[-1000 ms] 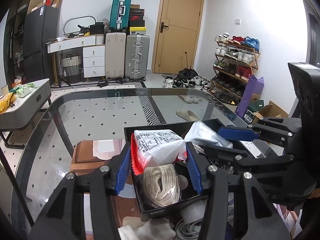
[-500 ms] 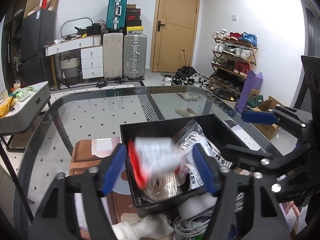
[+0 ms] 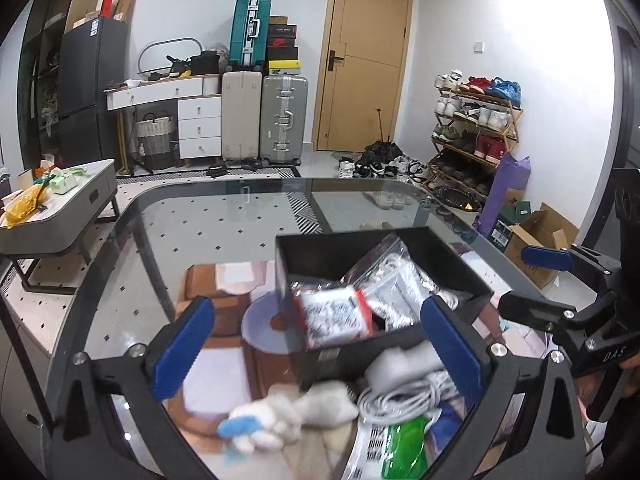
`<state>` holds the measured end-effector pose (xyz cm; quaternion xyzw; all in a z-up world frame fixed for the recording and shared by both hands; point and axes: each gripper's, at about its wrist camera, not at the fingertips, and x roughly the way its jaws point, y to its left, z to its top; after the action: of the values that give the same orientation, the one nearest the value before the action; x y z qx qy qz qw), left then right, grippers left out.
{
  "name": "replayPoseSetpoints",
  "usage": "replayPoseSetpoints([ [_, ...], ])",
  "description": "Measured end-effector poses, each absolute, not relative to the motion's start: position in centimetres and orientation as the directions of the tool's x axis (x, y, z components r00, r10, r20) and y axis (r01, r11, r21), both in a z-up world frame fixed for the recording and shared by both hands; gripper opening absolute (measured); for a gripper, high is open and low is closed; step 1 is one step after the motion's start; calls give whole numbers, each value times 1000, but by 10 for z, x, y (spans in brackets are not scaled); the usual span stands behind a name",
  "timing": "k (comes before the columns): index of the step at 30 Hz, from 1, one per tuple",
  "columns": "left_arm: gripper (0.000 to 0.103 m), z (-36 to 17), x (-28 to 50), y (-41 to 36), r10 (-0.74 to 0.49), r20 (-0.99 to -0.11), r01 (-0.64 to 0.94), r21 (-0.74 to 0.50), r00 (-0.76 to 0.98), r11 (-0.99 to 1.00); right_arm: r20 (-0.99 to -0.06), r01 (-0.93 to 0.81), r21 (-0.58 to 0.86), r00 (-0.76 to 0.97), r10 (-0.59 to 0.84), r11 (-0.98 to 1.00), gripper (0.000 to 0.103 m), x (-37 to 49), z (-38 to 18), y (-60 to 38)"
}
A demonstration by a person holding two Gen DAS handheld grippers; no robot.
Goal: Organize soft objects
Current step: 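Open both grippers to drop the packets into the black box, then withdraw both tools and move the right gripper to the white cable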
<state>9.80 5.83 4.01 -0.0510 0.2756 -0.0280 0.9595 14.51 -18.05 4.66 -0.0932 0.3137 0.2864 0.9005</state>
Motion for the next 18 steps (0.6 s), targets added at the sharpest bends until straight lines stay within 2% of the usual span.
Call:
replayPoseSetpoints([
  [18,103,12,56,41,-129,-582,74,-118,803,990,-659,-597,47,584,474,801,102,120,22,-185],
])
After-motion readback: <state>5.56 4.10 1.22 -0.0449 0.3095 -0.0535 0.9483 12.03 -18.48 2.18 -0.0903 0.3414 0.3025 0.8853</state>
